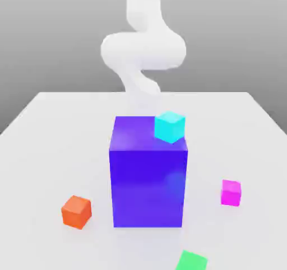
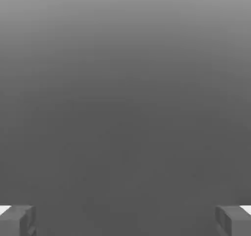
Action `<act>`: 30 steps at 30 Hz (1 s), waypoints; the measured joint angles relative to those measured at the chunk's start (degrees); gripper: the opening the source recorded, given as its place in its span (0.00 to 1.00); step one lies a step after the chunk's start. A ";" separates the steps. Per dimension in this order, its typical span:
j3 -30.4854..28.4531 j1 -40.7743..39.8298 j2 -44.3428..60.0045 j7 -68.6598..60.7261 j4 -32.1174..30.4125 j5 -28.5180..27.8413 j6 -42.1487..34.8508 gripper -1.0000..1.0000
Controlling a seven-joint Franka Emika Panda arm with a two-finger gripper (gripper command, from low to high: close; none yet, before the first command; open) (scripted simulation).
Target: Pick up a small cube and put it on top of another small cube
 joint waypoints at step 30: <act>2.05 32.34 57.44 -28.53 -24.70 -8.28 40.77 0.00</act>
